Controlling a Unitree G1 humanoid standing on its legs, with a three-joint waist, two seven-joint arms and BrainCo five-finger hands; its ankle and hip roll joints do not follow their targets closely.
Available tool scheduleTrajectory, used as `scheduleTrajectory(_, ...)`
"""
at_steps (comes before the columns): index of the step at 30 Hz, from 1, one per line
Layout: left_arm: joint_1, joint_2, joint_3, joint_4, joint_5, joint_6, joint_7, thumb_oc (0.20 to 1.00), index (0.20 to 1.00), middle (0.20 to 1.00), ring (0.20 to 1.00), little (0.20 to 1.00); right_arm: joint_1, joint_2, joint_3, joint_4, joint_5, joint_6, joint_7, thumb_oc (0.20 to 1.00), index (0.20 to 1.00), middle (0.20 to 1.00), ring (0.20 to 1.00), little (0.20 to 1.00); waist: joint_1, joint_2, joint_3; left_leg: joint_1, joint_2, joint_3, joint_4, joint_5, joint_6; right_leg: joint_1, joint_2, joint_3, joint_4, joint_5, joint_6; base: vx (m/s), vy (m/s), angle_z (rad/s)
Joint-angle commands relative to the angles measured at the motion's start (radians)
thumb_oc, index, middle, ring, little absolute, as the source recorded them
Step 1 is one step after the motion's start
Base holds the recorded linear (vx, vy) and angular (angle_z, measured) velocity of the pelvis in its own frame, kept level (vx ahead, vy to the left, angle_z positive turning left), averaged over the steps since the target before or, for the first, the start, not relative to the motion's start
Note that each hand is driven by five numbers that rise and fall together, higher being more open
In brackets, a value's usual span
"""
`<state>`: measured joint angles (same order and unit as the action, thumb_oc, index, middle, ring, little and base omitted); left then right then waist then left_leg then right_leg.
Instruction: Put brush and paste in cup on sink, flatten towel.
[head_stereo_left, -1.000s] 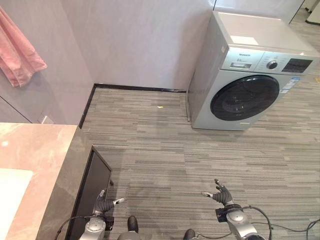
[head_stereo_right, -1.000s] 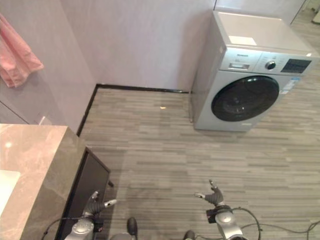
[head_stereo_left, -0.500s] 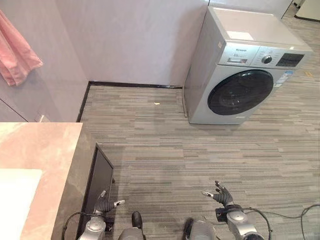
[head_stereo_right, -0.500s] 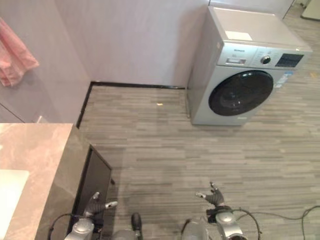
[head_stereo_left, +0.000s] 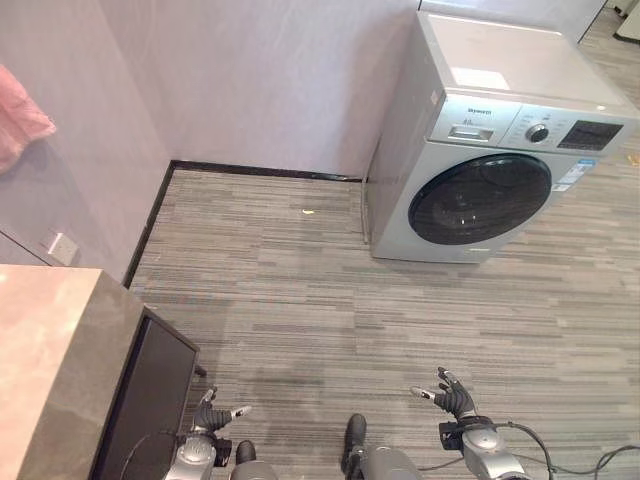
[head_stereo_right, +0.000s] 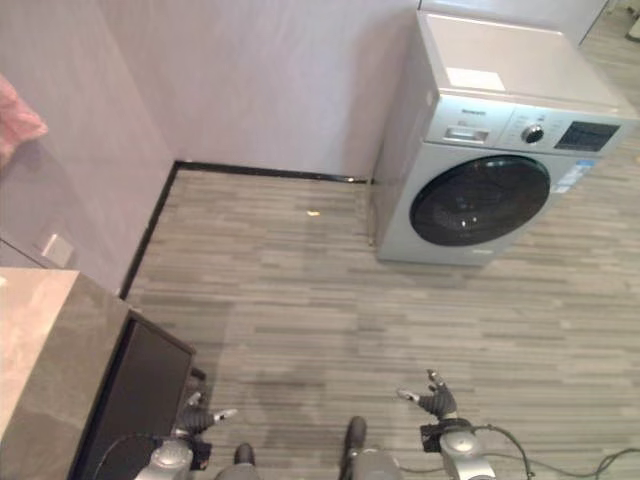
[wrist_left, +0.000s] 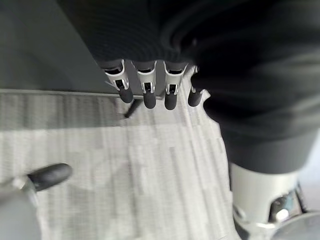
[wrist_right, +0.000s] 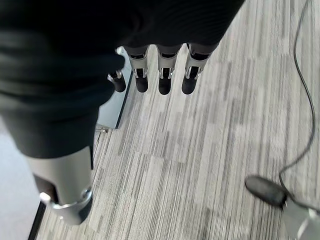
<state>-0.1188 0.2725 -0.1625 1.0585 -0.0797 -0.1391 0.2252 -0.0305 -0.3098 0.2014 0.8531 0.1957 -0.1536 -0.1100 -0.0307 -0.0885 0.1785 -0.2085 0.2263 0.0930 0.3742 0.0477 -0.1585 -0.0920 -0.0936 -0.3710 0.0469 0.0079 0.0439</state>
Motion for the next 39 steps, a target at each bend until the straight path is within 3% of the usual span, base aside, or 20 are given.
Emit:
scheduleTrajectory(1,-0.053,0.037,-0.002,-0.027,-0.004,-0.018,0.027,1.000,1.000,1.000,1.000,1.000,-0.048,-0.039,0.010,-0.059,-0.001,-0.032,-0.011,1.000,1.000,1.000,1.000,1.000,0.017,-0.008,0.075,0.099,-0.040,0.109,0.186,0.023,0.058,0.055,0.002,-0.035,-0.018,0.004,0.018,0.17,-0.100,0.13)
scheduleTrajectory(2,-0.063,0.036,-0.005,-0.022,0.003,-0.017,0.029,1.000,1.000,1.000,1.000,1.000,-0.046,-0.048,0.010,-0.049,-0.024,-0.027,-0.012,1.000,1.000,1.000,1.000,1.000,0.029,-0.016,0.082,0.023,-0.073,0.131,0.126,-0.012,0.065,0.080,0.002,-0.040,-0.040,0.001,0.030,0.22,-0.052,0.23)
scheduleTrajectory(4,-0.056,0.038,0.002,-0.018,0.016,-0.018,0.034,1.000,1.000,1.000,1.000,1.000,-0.035,-0.051,0.001,-0.057,-0.030,-0.028,-0.014,1.000,1.000,1.000,1.000,1.000,0.037,-0.015,0.076,-0.030,-0.061,0.166,-0.010,-0.047,0.063,0.110,0.011,-0.036,-0.062,-0.020,0.053,0.36,-0.004,0.40)
scheduleTrajectory(5,-0.050,0.040,0.008,-0.012,0.027,-0.018,0.035,1.000,1.000,1.000,1.000,1.000,-0.030,-0.049,0.003,-0.065,-0.045,-0.031,-0.018,1.000,1.000,1.000,1.000,1.000,0.051,-0.018,0.074,-0.056,-0.085,0.173,-0.142,0.011,0.075,0.117,0.020,-0.034,-0.069,-0.020,0.053,0.41,0.076,0.23)
scheduleTrajectory(7,-0.035,0.040,0.020,-0.015,0.023,-0.018,0.040,1.000,1.000,1.000,1.000,1.000,-0.021,-0.049,0.011,-0.076,-0.058,-0.036,-0.017,1.000,1.000,1.000,1.000,1.000,0.076,-0.008,0.075,-0.058,-0.086,0.142,-0.308,0.119,0.053,0.155,0.045,-0.022,-0.079,-0.034,0.059,0.38,0.091,-0.05)
scheduleTrajectory(9,-0.031,0.035,0.033,0.012,0.020,-0.020,0.041,1.000,1.000,1.000,1.000,1.000,-0.015,-0.042,0.017,-0.075,-0.063,-0.041,-0.018,1.000,1.000,1.000,1.000,1.000,0.073,-0.007,0.073,-0.072,-0.064,0.166,-0.416,0.145,0.033,0.188,0.057,-0.015,-0.079,-0.062,0.066,0.39,0.094,-0.45)
scheduleTrajectory(13,-0.010,0.029,0.051,0.024,0.024,-0.014,0.030,1.000,1.000,1.000,1.000,1.000,-0.010,-0.030,0.033,-0.072,-0.074,-0.037,-0.011,1.000,1.000,1.000,1.000,1.000,0.079,-0.007,0.060,-0.069,-0.044,0.264,-0.456,0.175,0.036,0.238,0.081,-0.001,-0.074,-0.095,0.074,0.33,0.110,-0.09)
scheduleTrajectory(15,0.002,0.031,0.060,0.025,0.026,-0.012,0.032,1.000,1.000,1.000,1.000,1.000,-0.013,-0.023,0.039,-0.063,-0.081,-0.032,-0.010,1.000,1.000,1.000,1.000,1.000,0.088,-0.010,0.048,-0.058,-0.048,0.263,-0.459,0.167,0.048,0.250,0.080,0.010,-0.072,-0.109,0.078,0.24,0.101,-0.08)
scheduleTrajectory(16,0.004,0.029,0.059,0.031,0.030,-0.012,0.033,1.000,1.000,1.000,1.000,1.000,-0.025,-0.008,0.051,-0.043,-0.088,-0.033,-0.012,1.000,1.000,1.000,1.000,1.000,0.117,-0.011,0.041,-0.065,-0.050,0.230,-0.453,0.199,0.062,0.258,0.086,0.025,-0.071,-0.117,0.070,0.36,0.178,-0.51)
scheduleTrajectory(19,0.007,0.037,0.059,0.040,0.027,-0.014,0.035,1.000,1.000,1.000,1.000,1.000,-0.041,0.009,0.061,-0.023,-0.097,-0.031,-0.005,1.000,1.000,1.000,1.000,1.000,0.139,-0.028,0.032,-0.057,-0.069,0.193,-0.421,0.186,0.073,0.279,0.067,0.053,-0.039,-0.137,0.077,0.35,0.200,-0.63)
scheduleTrajectory(22,0.013,0.050,0.044,0.040,0.045,-0.007,0.032,1.000,1.000,1.000,1.000,1.000,-0.051,0.032,0.054,-0.013,-0.089,-0.026,-0.010,1.000,1.000,1.000,1.000,1.000,0.147,-0.055,0.026,-0.059,-0.105,0.207,-0.337,0.121,0.119,0.250,0.007,0.061,0.096,-0.094,0.116,0.25,0.226,-0.11)
scheduleTrajectory(24,0.010,0.058,0.014,0.039,0.086,-0.005,0.035,1.000,1.000,1.000,1.000,1.000,-0.063,0.043,0.050,-0.018,-0.079,-0.027,-0.013,1.000,1.000,1.000,1.000,1.000,0.144,-0.065,0.031,-0.040,-0.141,0.213,-0.320,0.075,0.156,0.185,-0.036,0.084,0.255,0.010,0.158,0.26,0.328,-0.04)
scheduleTrajectory(27,0.009,0.068,-0.023,0.030,0.133,0.000,0.037,1.000,1.000,1.000,1.000,1.000,-0.078,0.050,0.045,-0.031,-0.067,-0.023,-0.013,1.000,1.000,1.000,1.000,1.000,0.128,-0.044,0.039,0.030,-0.181,0.209,-0.339,0.022,0.203,0.111,-0.083,0.080,0.471,0.165,0.192,0.25,0.362,0.10)
scheduleTrajectory(29,0.009,0.073,-0.033,0.028,0.136,0.002,0.027,1.000,1.000,1.000,1.000,1.000,-0.084,0.068,0.032,-0.043,-0.036,-0.023,-0.018,1.000,1.000,1.000,1.000,1.000,0.108,-0.011,0.053,0.090,-0.184,0.201,-0.353,-0.008,0.223,0.043,-0.101,0.062,0.598,0.180,0.195,0.27,0.315,0.35)
scheduleTrajectory(31,0.009,0.073,-0.030,0.037,0.127,-0.002,0.024,1.000,1.000,1.000,1.000,1.000,-0.083,0.073,0.033,-0.059,-0.032,-0.027,-0.018,1.000,1.000,1.000,1.000,1.000,0.088,0.007,0.056,0.141,-0.198,0.181,-0.379,-0.016,0.224,0.005,-0.116,0.041,0.542,0.137,0.179,0.31,0.164,0.21)
scheduleTrajectory(32,0.007,0.074,-0.024,0.044,0.120,-0.004,0.024,1.000,1.000,1.000,1.000,1.000,-0.078,0.076,0.028,-0.080,-0.023,-0.029,-0.012,1.000,1.000,1.000,1.000,1.000,0.080,0.011,0.055,0.161,-0.207,0.172,-0.391,-0.018,0.217,0.002,-0.134,0.006,0.471,0.111,0.167,0.43,0.064,0.21)
scheduleTrajectory(33,0.001,0.072,-0.020,0.064,0.112,-0.006,0.021,1.000,1.000,1.000,1.000,1.000,-0.077,0.073,0.022,-0.098,-0.012,-0.034,-0.014,1.000,1.000,1.000,1.000,1.000,0.069,0.017,0.052,0.183,-0.213,0.148,-0.405,-0.029,0.202,-0.010,-0.147,-0.008,0.323,0.068,0.150,0.41,0.012,0.44)
scheduleTrajectory(36,-0.010,0.074,-0.022,0.077,0.132,-0.014,0.024,1.000,1.000,1.000,1.000,1.000,-0.063,0.066,0.014,-0.124,-0.010,-0.042,-0.028,1.000,1.000,1.000,1.000,1.000,0.041,0.018,0.042,0.211,-0.218,0.106,-0.399,-0.057,0.178,-0.045,-0.145,0.080,0.095,0.101,0.155,0.36,-0.068,0.66)
scheduleTrajectory(37,-0.006,0.075,-0.020,0.074,0.137,-0.018,0.026,1.000,1.000,1.000,1.000,1.000,-0.050,0.061,0.010,-0.137,-0.012,-0.040,-0.028,1.000,1.000,1.000,1.000,1.000,0.035,0.017,0.039,0.227,-0.223,0.090,-0.398,-0.068,0.175,-0.044,-0.153,0.096,0.086,0.120,0.166,0.34,-0.042,0.77)
scheduleTrajectory(39,0.003,0.068,-0.005,0.079,0.134,-0.019,0.032,1.000,1.000,1.000,1.000,1.000,-0.038,0.065,0.007,-0.139,-0.021,-0.037,-0.028,1.000,1.000,1.000,1.000,1.000,0.034,0.008,0.033,0.242,-0.226,0.090,-0.388,-0.086,0.176,-0.038,-0.163,0.064,0.090,0.152,0.178,0.28,-0.029,0.73)
